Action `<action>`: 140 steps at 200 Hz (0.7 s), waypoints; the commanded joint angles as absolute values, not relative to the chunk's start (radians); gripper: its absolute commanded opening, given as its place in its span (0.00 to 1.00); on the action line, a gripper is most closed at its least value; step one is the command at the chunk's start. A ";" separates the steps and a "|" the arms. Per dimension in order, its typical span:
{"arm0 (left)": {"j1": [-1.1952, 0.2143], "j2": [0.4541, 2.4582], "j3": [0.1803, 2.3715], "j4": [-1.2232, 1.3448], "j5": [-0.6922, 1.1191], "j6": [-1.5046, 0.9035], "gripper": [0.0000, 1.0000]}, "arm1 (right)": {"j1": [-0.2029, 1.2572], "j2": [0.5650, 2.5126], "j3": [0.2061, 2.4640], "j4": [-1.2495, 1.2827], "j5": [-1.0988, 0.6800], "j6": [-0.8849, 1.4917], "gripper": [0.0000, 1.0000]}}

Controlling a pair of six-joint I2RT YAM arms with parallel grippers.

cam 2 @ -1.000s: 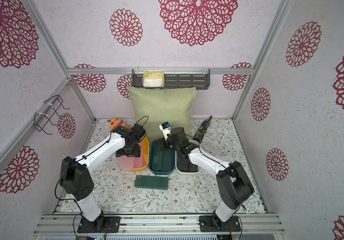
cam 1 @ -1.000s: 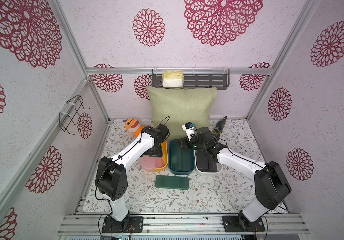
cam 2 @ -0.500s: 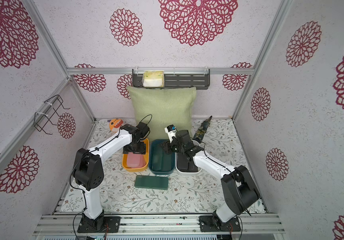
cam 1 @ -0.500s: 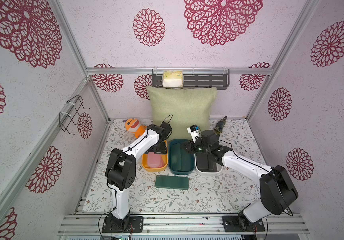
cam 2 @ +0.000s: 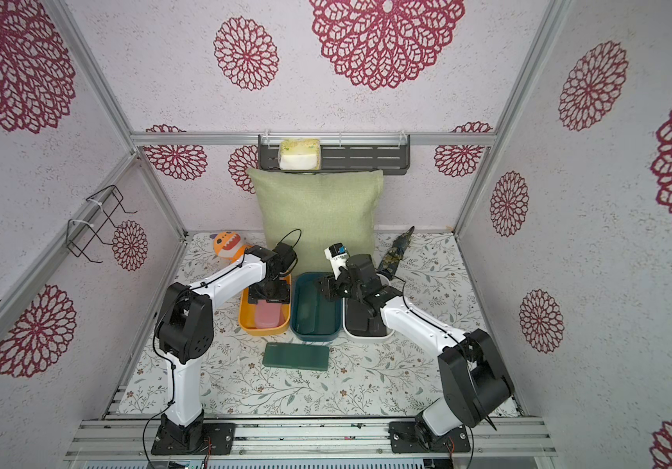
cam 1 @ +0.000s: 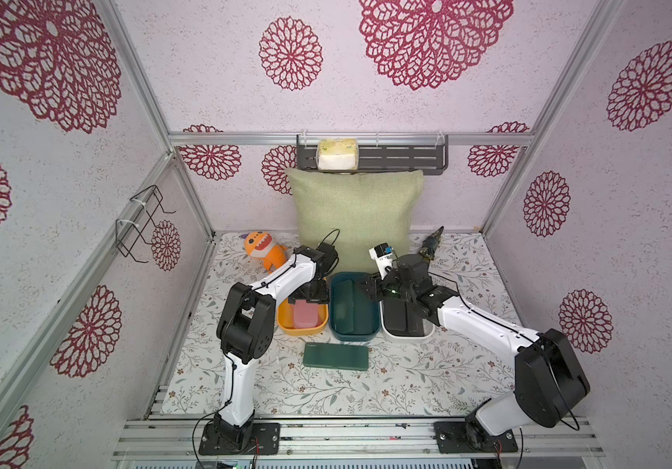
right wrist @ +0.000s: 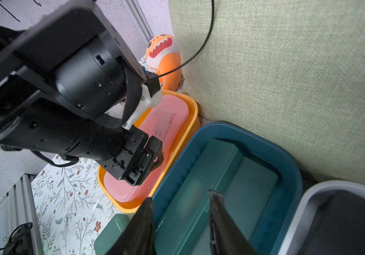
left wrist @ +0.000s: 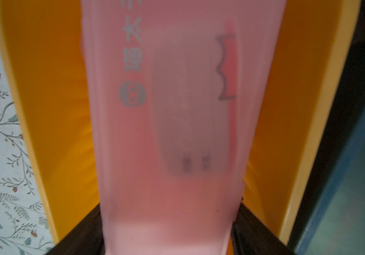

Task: Place the pencil cases by color into the storage box
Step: Place the pencil case at the storage box.

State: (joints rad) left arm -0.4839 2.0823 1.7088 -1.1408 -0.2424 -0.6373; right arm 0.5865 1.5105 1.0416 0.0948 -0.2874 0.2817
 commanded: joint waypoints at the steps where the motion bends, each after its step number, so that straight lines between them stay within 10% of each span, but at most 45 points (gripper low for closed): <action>1: -0.471 2.097 1.737 -1.119 -0.239 -0.646 0.79 | 0.577 1.468 1.045 0.094 -0.272 0.281 0.44; 140: -0.473 2.137 1.725 -1.114 -0.200 -0.665 0.99 | 0.576 1.474 1.040 0.090 -0.278 0.281 0.45</action>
